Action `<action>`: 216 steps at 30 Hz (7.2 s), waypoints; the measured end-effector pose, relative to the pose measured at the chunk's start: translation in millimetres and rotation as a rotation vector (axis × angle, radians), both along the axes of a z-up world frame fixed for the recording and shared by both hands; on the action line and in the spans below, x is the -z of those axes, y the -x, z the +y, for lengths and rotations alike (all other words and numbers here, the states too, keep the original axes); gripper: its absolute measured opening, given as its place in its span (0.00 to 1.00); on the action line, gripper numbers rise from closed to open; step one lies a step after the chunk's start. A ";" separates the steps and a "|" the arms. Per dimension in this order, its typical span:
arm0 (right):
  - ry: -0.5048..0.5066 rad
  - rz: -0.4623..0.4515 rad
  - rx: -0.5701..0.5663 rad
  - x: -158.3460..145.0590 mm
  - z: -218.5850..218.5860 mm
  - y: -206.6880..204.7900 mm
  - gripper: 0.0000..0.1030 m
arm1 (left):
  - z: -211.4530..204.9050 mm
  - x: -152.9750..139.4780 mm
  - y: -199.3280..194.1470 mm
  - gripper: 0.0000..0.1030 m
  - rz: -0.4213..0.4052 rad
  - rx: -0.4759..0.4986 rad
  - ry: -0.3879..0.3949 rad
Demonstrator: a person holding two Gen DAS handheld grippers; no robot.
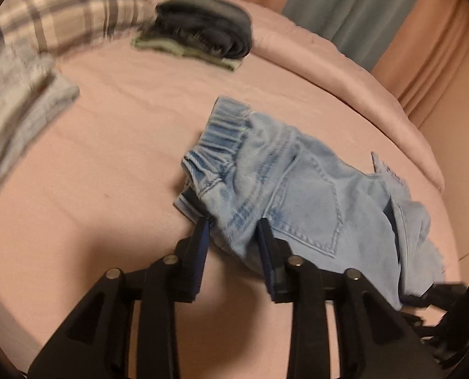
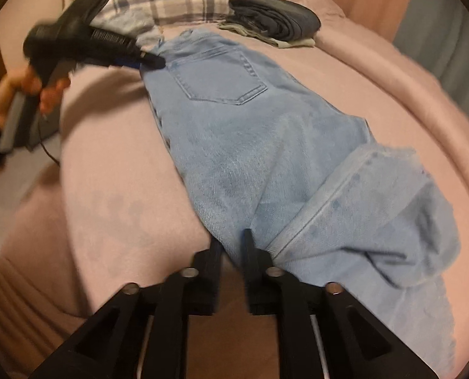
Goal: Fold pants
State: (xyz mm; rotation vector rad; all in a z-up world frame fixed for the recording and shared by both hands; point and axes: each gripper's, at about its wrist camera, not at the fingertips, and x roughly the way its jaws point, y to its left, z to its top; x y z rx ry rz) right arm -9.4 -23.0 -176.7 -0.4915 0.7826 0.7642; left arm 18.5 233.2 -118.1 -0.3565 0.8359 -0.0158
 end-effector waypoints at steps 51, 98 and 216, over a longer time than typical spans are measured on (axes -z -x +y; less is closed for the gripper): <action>-0.885 0.203 1.095 14.7 -348.2 70.3 0.07 | -252.9 16.8 14.7 0.14 -0.004 0.758 -0.198; -0.983 0.044 1.295 45.6 -407.4 120.6 0.05 | -281.8 23.9 -2.2 0.23 0.033 0.719 -0.240; -0.101 -0.041 -0.088 -2.9 -6.0 71.9 0.07 | 7.8 0.1 -8.0 0.11 -0.037 -0.052 0.314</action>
